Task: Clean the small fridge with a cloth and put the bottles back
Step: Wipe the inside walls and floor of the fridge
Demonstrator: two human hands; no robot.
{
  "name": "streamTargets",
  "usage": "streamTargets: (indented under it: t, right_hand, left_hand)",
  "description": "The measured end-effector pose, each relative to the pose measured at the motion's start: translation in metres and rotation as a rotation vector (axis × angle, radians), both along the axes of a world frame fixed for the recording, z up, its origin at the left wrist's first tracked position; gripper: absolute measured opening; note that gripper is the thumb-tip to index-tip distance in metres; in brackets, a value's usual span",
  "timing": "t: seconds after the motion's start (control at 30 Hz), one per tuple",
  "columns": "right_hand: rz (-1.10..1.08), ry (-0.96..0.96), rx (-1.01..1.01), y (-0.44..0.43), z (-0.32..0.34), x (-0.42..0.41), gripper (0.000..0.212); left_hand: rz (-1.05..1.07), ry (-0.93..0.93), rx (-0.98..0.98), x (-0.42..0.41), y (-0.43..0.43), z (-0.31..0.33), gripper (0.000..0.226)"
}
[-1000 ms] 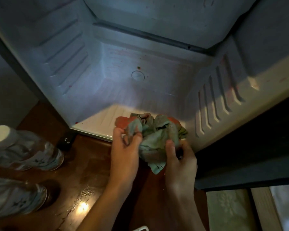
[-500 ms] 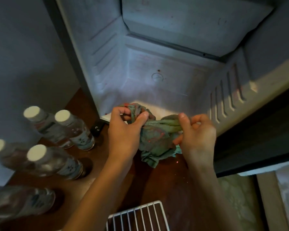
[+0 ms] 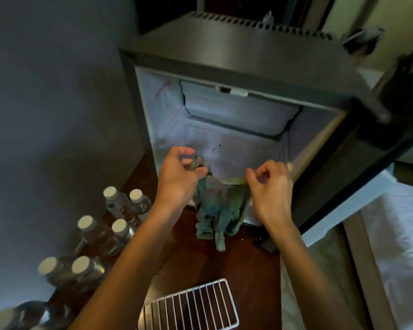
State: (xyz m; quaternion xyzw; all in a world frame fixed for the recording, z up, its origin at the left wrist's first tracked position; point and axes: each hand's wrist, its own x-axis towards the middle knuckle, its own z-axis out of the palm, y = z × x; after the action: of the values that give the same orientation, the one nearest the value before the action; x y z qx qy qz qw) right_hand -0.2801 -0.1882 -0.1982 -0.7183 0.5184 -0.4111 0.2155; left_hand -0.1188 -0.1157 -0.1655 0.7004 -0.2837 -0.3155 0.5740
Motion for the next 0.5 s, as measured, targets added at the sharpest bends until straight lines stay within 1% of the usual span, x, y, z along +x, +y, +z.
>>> streamTargets:
  t: [0.07,0.13,0.2,0.3,0.37,0.4,0.43,0.5]
  right_hand:
    - [0.025,-0.084,0.030,0.004,0.025,-0.004,0.028]
    - [0.060,-0.199,0.126,0.008,0.052,-0.009,0.032]
    - [0.108,-0.242,0.184,0.014,0.075,-0.014,0.033]
    - [0.264,-0.193,0.228,0.026,0.103,-0.023,0.023]
    - [0.404,-0.138,0.293,0.034,0.120,-0.033,0.026]
    - [0.449,-0.065,0.277,0.039,0.129,-0.038,0.028]
    - [0.463,0.028,0.219,0.044,0.139,-0.043,0.027]
    - [0.424,0.161,0.073,0.051,0.159,-0.051,0.017]
  left_hand:
    - [0.016,-0.015,-0.062,0.002,0.006,0.032,0.031]
    - [0.026,-0.044,-0.106,0.004,0.013,0.062,0.028]
    - [0.017,-0.051,-0.139,0.006,0.021,0.086,0.026]
    - [-0.017,-0.078,-0.164,0.012,0.032,0.111,0.029]
    - [-0.049,-0.134,-0.172,0.017,0.038,0.126,0.032]
    - [-0.067,-0.149,-0.179,0.019,0.041,0.133,0.033]
    - [-0.087,-0.142,-0.197,0.022,0.044,0.140,0.034]
    - [-0.140,-0.110,-0.223,0.030,0.054,0.152,0.036]
